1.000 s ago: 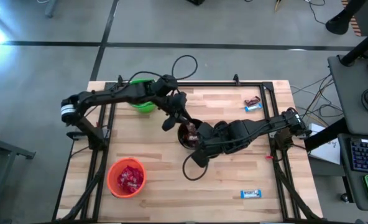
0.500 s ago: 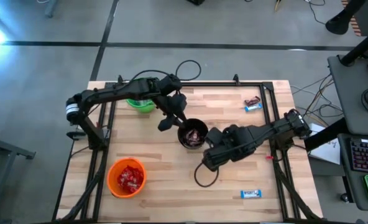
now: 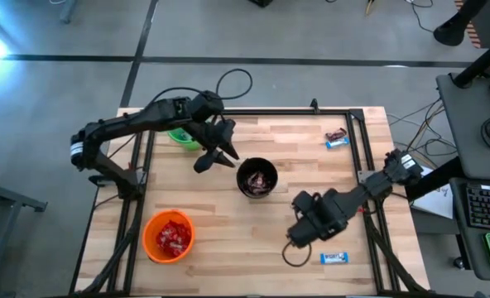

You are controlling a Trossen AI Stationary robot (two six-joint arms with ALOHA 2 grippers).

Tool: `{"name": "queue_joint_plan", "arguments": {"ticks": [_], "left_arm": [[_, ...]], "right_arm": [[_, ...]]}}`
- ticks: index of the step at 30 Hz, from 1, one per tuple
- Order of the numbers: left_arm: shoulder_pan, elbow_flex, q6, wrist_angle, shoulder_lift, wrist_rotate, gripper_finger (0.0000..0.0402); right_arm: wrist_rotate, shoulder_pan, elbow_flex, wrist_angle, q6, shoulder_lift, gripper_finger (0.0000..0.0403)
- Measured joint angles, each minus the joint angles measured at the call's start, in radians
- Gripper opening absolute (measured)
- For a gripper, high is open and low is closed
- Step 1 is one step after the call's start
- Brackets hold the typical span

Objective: Sort candy
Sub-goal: Put the bottom white chocolate into the green bucket

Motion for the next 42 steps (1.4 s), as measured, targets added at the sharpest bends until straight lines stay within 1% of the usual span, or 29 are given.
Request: {"name": "queue_joint_plan", "arguments": {"ticks": [4, 9, 16, 21, 24, 27, 32, 34, 36, 38, 42], "left_arm": [[0.000, -0.001, 0.000, -0.025, -0.022, -0.002, 0.0126], [0.000, -0.002, -0.001, -0.030, -0.035, -0.006, 0.0126], [0.000, -0.002, -0.004, -0.030, -0.037, -0.008, 0.0126], [0.000, -0.002, 0.006, -0.029, -0.037, -0.009, 0.0126], [0.000, -0.002, 0.010, -0.027, -0.037, -0.009, 0.0126], [0.000, -0.002, 0.013, -0.026, -0.037, -0.009, 0.0126], [0.000, -0.002, 0.052, -0.027, -0.037, -0.008, 0.0126], [0.000, -0.002, 0.056, -0.027, -0.037, -0.008, 0.0126], [0.000, -0.002, 0.062, -0.029, -0.037, -0.008, 0.0126], [0.000, -0.002, 0.072, -0.041, -0.038, -0.008, 0.0126], [0.000, -0.002, 0.078, -0.057, -0.039, -0.008, 0.0126]], "right_arm": [[-0.005, 0.063, -0.043, 0.036, 0.123, -0.022, 0.0217], [-0.003, 0.137, -0.061, 0.059, 0.295, -0.030, 0.0217], [-0.007, 0.243, -0.104, 0.119, 0.662, -0.029, 0.0217], [-0.007, 0.298, -0.111, 0.148, 0.871, 0.002, 0.0217], [-0.008, 0.316, -0.111, 0.150, 0.966, 0.020, 0.0217], [-0.046, 0.318, -0.111, 0.172, 0.976, 0.049, 0.0217], [-0.059, 0.314, -0.111, 0.177, 0.977, 0.108, 0.0217], [-0.083, 0.315, -0.111, 0.181, 0.975, 0.119, 0.0217], [-0.112, 0.315, -0.111, 0.183, 0.941, 0.129, 0.0217], [-0.144, 0.322, -0.112, 0.183, 0.871, 0.130, 0.0217], [-0.183, 0.340, -0.112, 0.174, 0.769, 0.121, 0.0217]]}}
